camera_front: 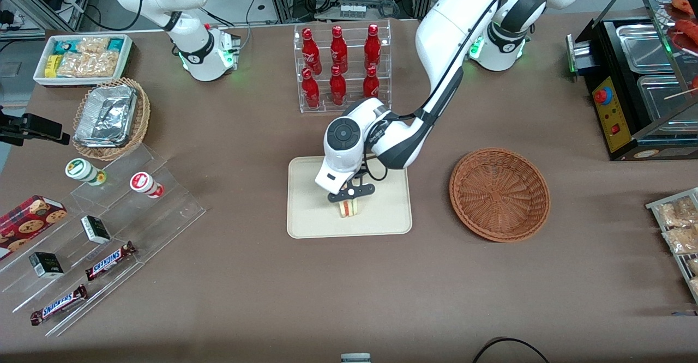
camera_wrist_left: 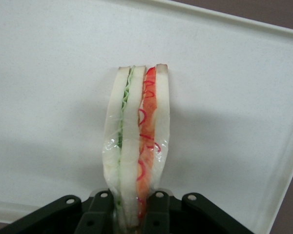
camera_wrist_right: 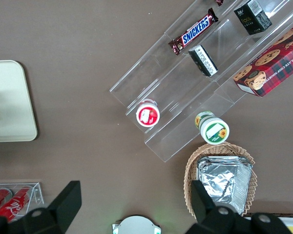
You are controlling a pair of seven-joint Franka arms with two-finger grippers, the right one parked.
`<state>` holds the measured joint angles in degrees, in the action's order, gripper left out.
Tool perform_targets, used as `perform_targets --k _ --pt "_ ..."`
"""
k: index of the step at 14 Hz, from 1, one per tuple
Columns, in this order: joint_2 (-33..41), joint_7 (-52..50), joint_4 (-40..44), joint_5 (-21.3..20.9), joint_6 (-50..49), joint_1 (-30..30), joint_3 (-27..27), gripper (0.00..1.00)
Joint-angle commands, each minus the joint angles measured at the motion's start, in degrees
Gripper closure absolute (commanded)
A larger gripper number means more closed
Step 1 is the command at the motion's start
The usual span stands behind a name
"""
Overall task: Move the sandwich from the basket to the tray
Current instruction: 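Lower the sandwich onto the tray and open the left gripper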
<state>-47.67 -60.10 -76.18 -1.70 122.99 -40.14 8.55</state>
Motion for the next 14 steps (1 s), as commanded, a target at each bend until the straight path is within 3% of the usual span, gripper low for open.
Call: perform_targets --k 1,2,3,4,9,14 --pt "-1.1 -1.7 2.0 -0.8 -0.1 -0.8 -0.8 1.00" --pt "-1.4 -2.2 2.0 -0.9 -0.1 -0.8 -0.8 0.75" --pt "-1.5 -2.2 2.0 -0.9 -0.1 -0.8 -0.8 0.22" --pt "-1.5 -2.3 1.9 -1.0 0.1 -0.9 -0.9 0.00" --pt "1.8 -2.2 2.1 -0.7 -1.2 -0.6 -0.9 0.00" --pt "9.4 -0.7 5.3 -0.4 -12.1 0.2 -1.0 0.00"
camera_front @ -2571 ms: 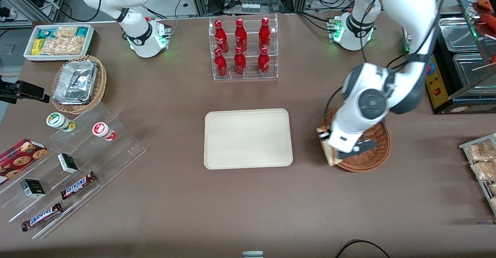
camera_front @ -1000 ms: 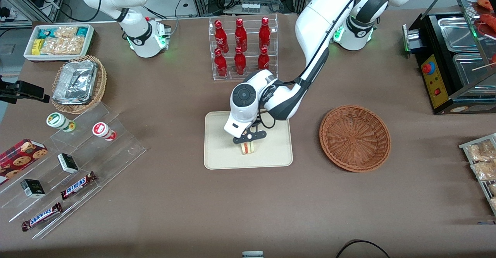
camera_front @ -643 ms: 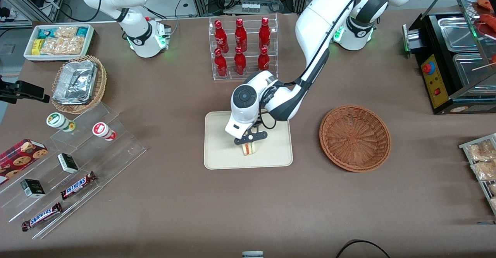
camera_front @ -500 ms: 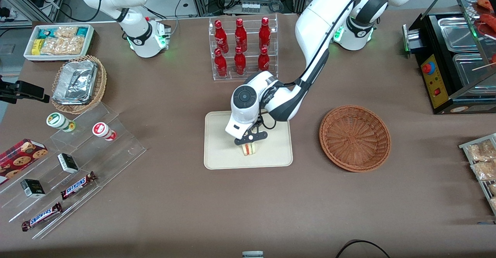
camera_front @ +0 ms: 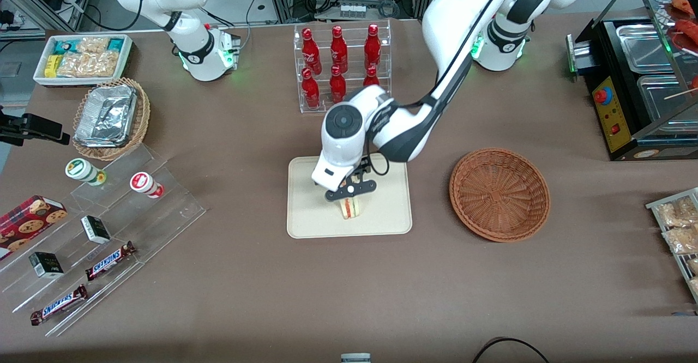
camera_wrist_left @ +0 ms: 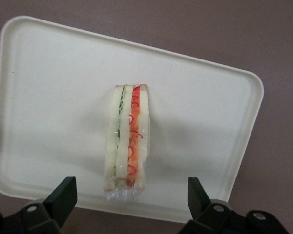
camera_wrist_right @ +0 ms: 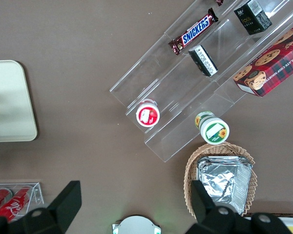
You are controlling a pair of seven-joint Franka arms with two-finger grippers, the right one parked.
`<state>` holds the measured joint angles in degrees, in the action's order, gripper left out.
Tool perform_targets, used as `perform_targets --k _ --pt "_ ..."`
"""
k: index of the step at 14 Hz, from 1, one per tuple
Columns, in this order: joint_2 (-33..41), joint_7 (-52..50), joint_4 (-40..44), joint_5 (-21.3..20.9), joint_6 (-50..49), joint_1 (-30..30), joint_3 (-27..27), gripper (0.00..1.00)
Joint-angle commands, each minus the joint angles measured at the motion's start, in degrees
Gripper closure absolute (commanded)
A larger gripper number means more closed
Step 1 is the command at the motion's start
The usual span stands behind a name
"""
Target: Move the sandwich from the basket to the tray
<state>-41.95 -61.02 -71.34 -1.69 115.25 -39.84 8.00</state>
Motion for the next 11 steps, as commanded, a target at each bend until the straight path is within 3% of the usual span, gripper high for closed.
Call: perform_targets --k 1,5,11 --pt "5.4 1.8 0.3 -0.5 -5.2 0.2 -0.6 0.00" --pt "9.4 12.5 -2.0 -1.2 -11.6 3.4 -0.7 0.00" --pt "15.6 30.2 -8.8 -1.1 -14.3 15.5 -0.6 0.00"
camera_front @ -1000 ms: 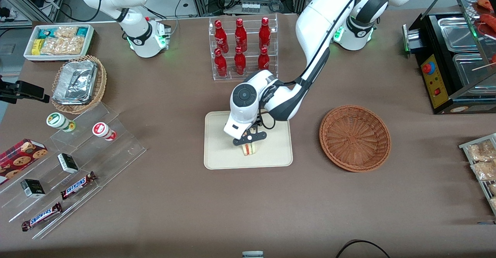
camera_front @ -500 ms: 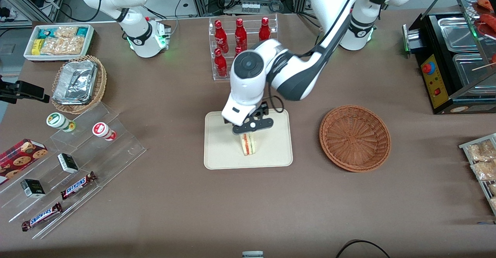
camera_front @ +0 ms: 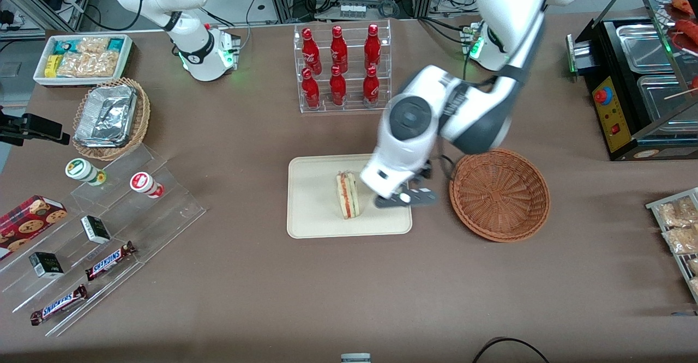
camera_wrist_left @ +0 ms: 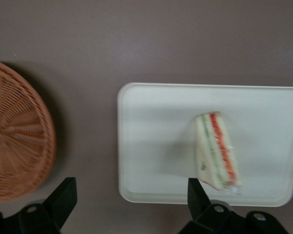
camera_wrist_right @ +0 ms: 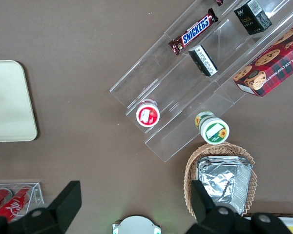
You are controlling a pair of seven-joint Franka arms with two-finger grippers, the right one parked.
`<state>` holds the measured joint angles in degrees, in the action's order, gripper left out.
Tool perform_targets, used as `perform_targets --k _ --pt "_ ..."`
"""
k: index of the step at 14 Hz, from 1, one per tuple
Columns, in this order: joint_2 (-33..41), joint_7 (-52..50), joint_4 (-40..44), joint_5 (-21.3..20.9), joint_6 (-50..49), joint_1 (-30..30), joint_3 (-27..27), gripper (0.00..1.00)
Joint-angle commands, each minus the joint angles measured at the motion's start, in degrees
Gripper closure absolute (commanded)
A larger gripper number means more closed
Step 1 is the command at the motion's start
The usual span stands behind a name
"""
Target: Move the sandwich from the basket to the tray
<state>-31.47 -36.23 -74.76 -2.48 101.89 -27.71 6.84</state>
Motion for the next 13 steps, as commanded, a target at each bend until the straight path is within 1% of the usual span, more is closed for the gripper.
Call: perform_targets --k 1,7,9,12,13 --pt "6.7 8.1 -6.8 -0.3 -0.9 5.4 0.5 0.00" --pt "12.0 23.0 -8.6 -0.2 -4.8 15.0 0.5 0.00" --pt "15.1 27.7 -11.4 -0.2 -5.5 17.7 0.5 0.00" --pt "22.0 35.1 -17.8 0.4 -4.9 22.9 1.2 0.00" --pt "23.6 36.7 -18.2 0.5 -5.6 24.1 1.6 0.00"
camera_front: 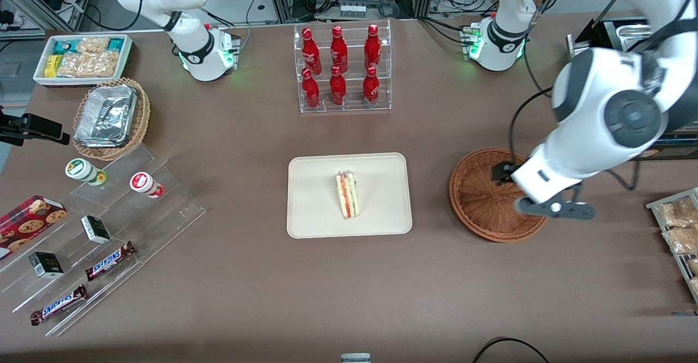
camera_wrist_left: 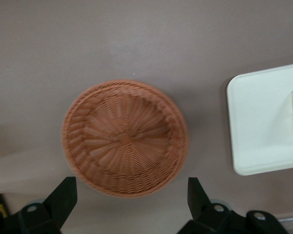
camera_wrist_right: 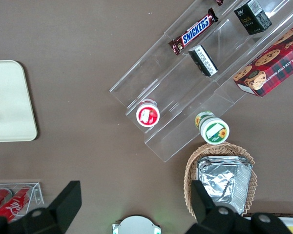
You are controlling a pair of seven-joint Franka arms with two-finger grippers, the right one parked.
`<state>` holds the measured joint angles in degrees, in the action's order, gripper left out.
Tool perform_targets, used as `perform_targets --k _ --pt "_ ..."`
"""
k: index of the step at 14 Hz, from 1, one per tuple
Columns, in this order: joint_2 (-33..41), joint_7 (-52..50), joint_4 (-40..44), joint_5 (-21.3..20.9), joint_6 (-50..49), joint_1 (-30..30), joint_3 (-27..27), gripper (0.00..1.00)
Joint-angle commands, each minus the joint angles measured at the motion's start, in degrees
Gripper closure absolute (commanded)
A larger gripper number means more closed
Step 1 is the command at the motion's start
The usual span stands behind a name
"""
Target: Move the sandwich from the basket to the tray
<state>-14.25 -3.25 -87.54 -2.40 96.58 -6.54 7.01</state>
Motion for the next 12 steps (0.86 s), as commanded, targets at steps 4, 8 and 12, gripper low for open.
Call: perform_targets --k 4,8,12 --pt "12.4 7.8 -6.9 0.5 -6.3 9.2 5.0 0.00" --pt "17.6 7.7 -7.0 0.4 -11.7 9.3 4.2 0.00" --pt "18.9 7.6 -9.5 0.4 -11.5 9.0 2.3 0.00"
